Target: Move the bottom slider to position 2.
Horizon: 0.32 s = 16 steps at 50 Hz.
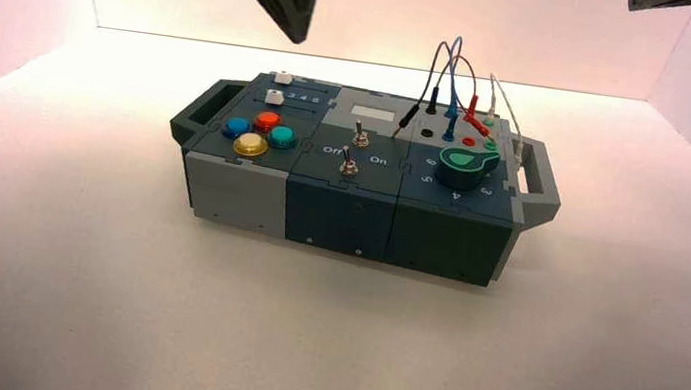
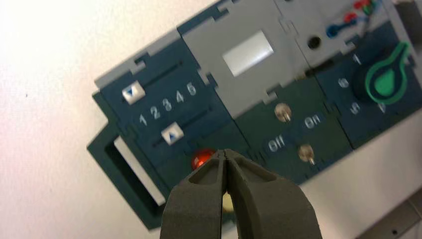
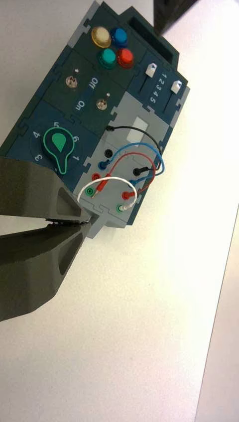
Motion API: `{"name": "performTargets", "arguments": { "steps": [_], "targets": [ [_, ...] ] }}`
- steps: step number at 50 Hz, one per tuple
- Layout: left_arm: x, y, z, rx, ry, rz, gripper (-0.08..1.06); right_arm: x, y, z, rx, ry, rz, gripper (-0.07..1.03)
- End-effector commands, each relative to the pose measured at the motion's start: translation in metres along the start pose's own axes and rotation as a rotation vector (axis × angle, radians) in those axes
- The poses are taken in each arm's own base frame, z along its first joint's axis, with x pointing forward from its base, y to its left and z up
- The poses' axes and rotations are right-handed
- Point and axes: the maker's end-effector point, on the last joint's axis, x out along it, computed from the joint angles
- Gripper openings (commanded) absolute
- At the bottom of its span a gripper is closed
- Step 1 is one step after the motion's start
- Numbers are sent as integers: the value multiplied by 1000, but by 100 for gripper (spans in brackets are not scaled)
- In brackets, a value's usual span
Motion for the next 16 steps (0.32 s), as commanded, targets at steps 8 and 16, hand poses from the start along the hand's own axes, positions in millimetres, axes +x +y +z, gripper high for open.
{"name": "performTargets", "arguments": {
  "steps": [8, 16],
  "targets": [
    [-5, 6, -14, -21, 2, 10, -3, -3, 1, 9, 16, -14, 4, -1],
    [-6, 7, -11, -20, -7, 11, -3, -2, 1, 8, 16, -12, 4, -1]
  ]
}}
